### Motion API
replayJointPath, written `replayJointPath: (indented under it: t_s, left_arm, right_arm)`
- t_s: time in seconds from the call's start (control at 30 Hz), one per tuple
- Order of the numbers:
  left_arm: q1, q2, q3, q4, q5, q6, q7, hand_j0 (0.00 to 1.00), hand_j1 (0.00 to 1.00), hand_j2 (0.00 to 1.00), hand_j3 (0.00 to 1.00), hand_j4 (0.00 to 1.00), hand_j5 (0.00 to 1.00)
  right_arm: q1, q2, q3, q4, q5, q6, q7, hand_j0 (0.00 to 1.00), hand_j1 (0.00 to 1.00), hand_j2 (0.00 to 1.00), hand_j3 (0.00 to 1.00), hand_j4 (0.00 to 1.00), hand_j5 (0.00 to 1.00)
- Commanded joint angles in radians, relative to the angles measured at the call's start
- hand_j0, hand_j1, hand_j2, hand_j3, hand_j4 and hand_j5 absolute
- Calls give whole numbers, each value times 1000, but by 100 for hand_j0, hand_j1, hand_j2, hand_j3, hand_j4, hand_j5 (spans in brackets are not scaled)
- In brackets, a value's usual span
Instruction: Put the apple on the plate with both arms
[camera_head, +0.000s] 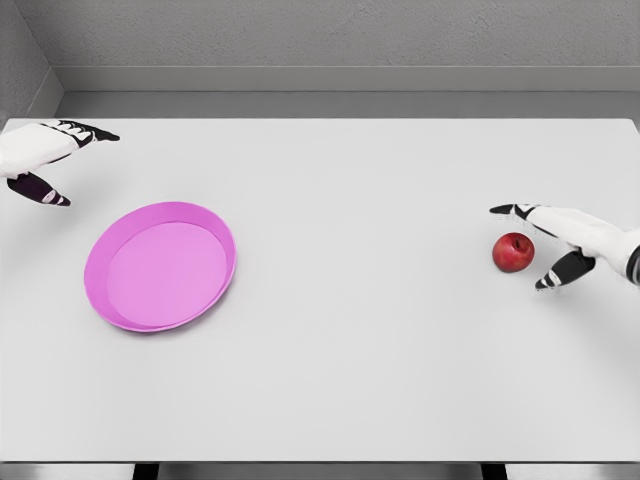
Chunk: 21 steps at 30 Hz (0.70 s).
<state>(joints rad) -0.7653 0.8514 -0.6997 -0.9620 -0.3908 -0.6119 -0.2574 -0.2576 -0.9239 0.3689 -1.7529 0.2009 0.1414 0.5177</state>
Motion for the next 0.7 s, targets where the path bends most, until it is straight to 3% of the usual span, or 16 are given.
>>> replayJointPath:
  t_s: [0.0, 0.43, 0.57, 0.67]
  left_arm:
    - [0, 0, 2, -1, 4, 1, 0, 100, 100, 100, 100, 100, 100]
    - [0, 1, 2, 3, 0, 1, -3, 100, 100, 100, 100, 100, 100]
    - [-2, 1, 2, 3, 1, 1, -3, 100, 100, 100, 100, 100, 100]
    - [-2, 1, 2, 3, 3, 1, -3, 100, 100, 100, 100, 100, 100]
  right_arm:
    - [-6, 25, 64, 3, 8, 49, 5, 100, 100, 100, 100, 100, 100]
    - [-18, 28, 91, 35, 31, 87, 4, 100, 100, 100, 100, 100, 100]
    - [-18, 30, 97, 36, 31, 87, 2, 94, 94, 94, 94, 94, 94]
    - [-20, 30, 102, 38, 31, 87, 2, 82, 82, 82, 82, 82, 82]
